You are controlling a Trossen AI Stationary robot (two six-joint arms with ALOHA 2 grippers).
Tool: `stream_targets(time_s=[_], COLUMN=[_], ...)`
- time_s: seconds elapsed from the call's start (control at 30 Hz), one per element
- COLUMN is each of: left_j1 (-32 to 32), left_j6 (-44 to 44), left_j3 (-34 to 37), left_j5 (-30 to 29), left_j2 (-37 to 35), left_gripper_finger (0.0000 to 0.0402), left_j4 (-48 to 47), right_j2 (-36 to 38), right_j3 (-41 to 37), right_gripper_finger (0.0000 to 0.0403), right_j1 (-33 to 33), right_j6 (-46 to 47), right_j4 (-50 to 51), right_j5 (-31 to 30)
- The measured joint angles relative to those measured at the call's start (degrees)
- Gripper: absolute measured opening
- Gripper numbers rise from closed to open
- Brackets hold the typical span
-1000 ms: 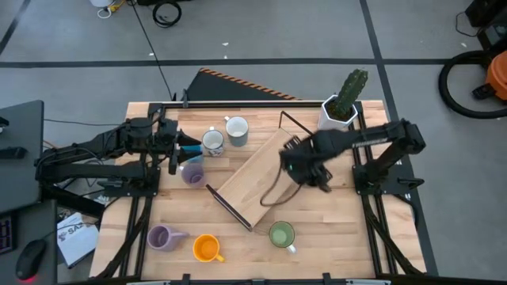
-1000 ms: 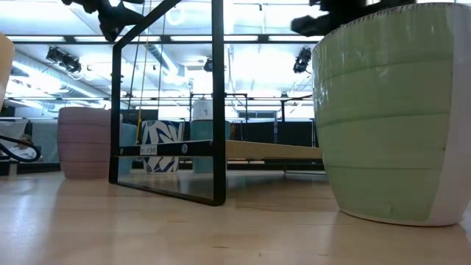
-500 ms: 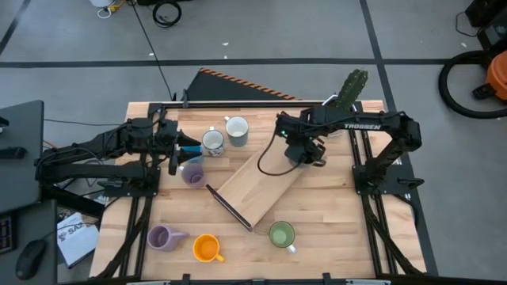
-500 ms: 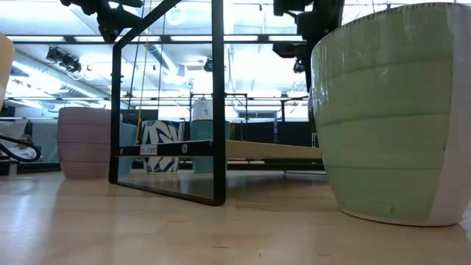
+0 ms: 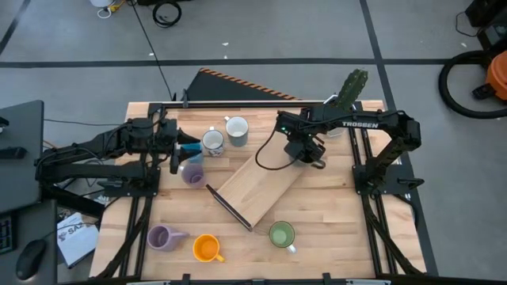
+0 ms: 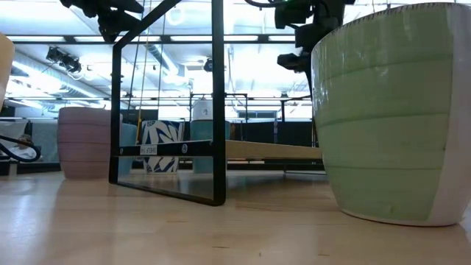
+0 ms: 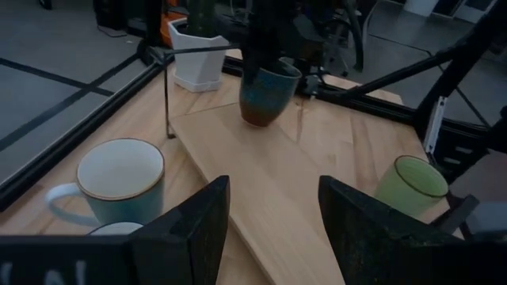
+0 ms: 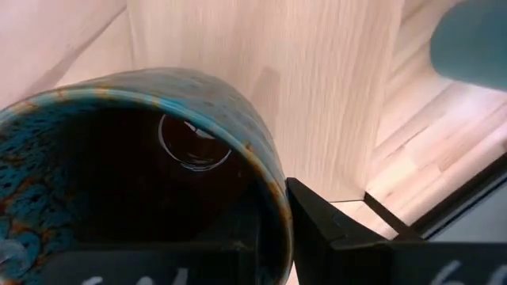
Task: Place coffee mugs
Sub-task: Put the blue brown mug on the shelf
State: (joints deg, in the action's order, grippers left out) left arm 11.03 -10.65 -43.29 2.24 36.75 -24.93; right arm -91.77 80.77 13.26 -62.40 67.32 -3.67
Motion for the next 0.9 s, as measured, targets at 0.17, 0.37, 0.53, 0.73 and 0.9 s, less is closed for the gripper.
stream_targets(time_s=[0.17, 0.37, 0.53, 0.73, 0.9], left_j1=[0.00, 0.00, 0.00, -0.02, 0.00], left_j6=[-0.50, -0.68, -0.70, -0.70, -0.77], left_j3=[0.00, 0.00, 0.00, 0.00, 0.00], left_j5=[-0.07, -0.09, -0.07, -0.07, -0.07], left_j2=[0.00, -0.02, 0.00, 0.00, 0.00], left_gripper_finger=[0.0201, 0.0201, 0.0201, 0.0201, 0.0201], left_j4=[0.02, 0.08, 0.05, 0.05, 0.05], right_j2=[-0.60, -2.93, -3.43, -3.56, -3.56], right_j3=[0.02, 0.11, 0.22, 0.11, 0.11], right_gripper_finger=[0.0046, 0.0046, 0.0050, 0.0067, 0.0071], right_j1=[0.02, 0.02, 0.26, 0.91, 1.14], right_j6=[2.66, 4.19, 5.43, 7.52, 9.69], right_j4=[1.03, 2.15, 2.19, 1.68, 1.29], right_j5=[0.07, -2.54, -3.16, -3.83, -5.86])
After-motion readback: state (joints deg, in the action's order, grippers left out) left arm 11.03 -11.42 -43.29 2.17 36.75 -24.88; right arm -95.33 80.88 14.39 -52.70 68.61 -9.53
